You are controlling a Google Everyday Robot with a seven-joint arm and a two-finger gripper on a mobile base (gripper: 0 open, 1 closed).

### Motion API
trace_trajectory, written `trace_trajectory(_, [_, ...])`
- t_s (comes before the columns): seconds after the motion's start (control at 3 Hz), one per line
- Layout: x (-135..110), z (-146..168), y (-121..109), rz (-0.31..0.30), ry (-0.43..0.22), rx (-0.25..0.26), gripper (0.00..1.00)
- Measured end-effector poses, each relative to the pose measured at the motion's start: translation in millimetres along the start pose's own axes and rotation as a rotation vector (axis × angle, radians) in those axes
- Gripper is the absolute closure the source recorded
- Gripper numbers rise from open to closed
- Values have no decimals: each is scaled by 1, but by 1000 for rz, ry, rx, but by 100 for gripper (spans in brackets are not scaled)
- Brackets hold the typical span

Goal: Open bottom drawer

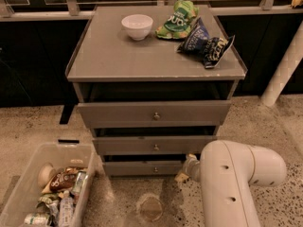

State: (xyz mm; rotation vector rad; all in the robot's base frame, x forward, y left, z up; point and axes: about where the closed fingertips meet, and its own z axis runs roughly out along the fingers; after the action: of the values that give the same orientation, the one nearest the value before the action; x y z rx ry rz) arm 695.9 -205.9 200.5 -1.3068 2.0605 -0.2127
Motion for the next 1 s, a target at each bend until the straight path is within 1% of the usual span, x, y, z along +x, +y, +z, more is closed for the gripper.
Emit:
trace_trajectory(0.33, [15,5,37,28,12,-44,0])
trace_trajectory(0.67, [30,7,76,65,3,-78,0])
trace_trajectory(1.0, [30,7,75,65,3,-78,0])
